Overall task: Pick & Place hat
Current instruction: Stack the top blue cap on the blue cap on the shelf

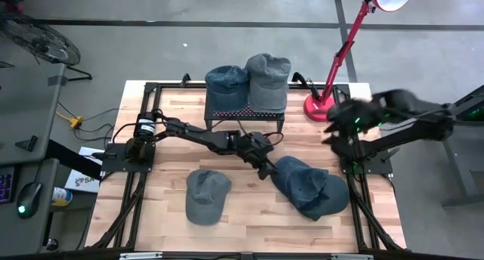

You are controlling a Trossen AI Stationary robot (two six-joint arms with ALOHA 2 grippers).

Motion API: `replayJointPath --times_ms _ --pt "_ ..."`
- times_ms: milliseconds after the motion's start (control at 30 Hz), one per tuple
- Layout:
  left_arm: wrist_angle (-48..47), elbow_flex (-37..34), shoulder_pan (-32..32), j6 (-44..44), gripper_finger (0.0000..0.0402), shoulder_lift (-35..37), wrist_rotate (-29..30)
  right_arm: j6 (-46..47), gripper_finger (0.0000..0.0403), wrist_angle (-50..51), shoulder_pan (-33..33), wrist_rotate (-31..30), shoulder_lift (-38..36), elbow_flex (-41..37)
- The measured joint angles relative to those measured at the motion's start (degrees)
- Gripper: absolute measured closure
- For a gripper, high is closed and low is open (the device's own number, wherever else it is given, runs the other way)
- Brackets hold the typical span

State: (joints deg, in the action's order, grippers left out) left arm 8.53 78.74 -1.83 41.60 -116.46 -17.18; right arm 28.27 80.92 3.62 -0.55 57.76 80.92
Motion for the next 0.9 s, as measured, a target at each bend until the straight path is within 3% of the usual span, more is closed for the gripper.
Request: replayJointPath --times_ms 133,333,567,900 --pt "-1.98 0.0 -0.04 -1.18 0.0218 0.0 -0.06 10.27 0.0199 -3.45 6.17 1.49 -1.0 -10.22" --pt "-3.54 0.0 -0.02 -3.0 0.0218 0.0 -1.14 20.7 0.0199 -20.51 16.61 5.62 -0.77 -24.68" --pt "-4.94 0.0 0.44 -6.92 0.0218 0.0 -8.4 19.54 0.0199 -32.53 24.63 6.22 -0.79 -36.81" --pt "-10.0 0.0 0.44 -10.49 0.0218 0.0 -9.21 27.17 0.0199 -45.67 29.52 2.24 -0.74 -50.27"
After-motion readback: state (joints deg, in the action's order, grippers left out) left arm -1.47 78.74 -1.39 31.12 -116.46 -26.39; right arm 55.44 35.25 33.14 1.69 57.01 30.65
